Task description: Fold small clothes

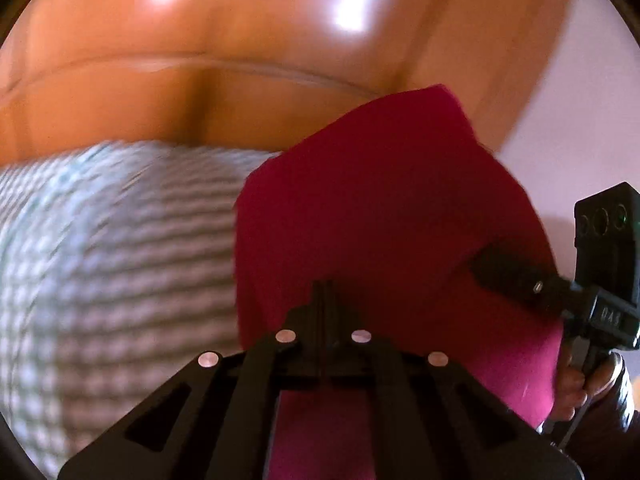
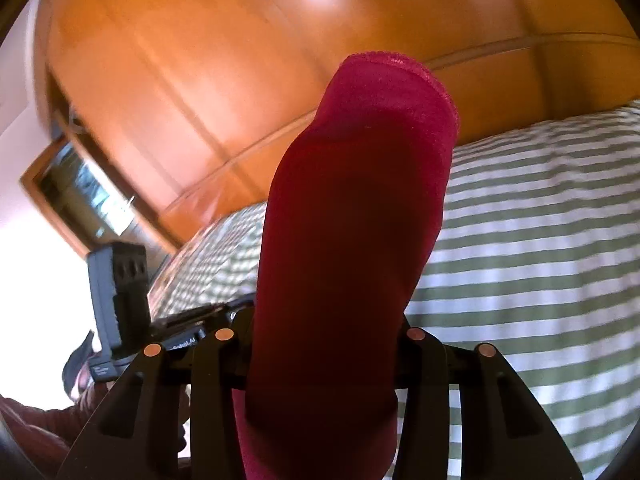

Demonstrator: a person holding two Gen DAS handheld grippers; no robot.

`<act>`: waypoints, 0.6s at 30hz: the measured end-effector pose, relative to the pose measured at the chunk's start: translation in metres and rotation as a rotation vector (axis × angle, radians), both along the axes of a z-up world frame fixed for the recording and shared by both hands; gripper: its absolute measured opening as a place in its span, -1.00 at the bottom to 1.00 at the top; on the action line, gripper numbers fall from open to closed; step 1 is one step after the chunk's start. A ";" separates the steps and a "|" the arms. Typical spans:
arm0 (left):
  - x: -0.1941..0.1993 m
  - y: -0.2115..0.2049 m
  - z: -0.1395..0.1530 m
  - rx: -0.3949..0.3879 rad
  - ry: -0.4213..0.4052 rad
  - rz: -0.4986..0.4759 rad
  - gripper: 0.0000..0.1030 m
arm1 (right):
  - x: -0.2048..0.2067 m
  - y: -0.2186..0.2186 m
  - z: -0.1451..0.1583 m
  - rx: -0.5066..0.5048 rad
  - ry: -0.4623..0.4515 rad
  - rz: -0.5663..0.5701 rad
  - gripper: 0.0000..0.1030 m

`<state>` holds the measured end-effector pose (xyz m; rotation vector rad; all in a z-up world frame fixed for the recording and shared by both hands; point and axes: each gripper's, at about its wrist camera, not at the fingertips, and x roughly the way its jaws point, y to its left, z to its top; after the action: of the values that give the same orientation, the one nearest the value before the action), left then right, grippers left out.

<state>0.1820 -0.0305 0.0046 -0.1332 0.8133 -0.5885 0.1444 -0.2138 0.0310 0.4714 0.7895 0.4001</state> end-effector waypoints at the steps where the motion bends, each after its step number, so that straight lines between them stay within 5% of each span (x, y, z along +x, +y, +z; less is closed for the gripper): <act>1: 0.011 -0.034 0.006 0.017 -0.016 -0.053 -1.00 | -0.003 -0.020 0.001 -0.004 -0.004 -0.044 -0.19; 6: 0.035 -0.144 0.000 0.146 -0.029 -0.185 -0.98 | -0.012 -0.103 -0.008 -0.010 0.008 -0.225 -0.19; 9: 0.042 -0.195 -0.039 0.312 0.009 -0.218 -0.97 | -0.016 -0.153 -0.039 -0.010 0.084 -0.358 -0.19; 11: 0.034 -0.206 -0.057 0.340 -0.029 -0.226 -0.97 | -0.023 -0.181 -0.078 -0.021 0.197 -0.436 -0.12; 13: 0.026 -0.212 -0.056 0.377 -0.073 -0.222 -0.97 | -0.034 -0.190 -0.103 0.010 0.225 -0.473 0.20; 16: 0.031 -0.206 -0.052 0.366 -0.073 -0.208 -0.97 | -0.048 -0.191 -0.101 0.026 0.191 -0.505 0.56; 18: 0.029 -0.200 -0.050 0.330 -0.055 -0.194 -0.97 | -0.053 -0.193 -0.094 -0.036 0.200 -0.531 0.63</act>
<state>0.2110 -0.2301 -0.0452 0.2653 0.8645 -0.6288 0.0918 -0.4063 -0.0627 0.6705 0.8273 -0.1563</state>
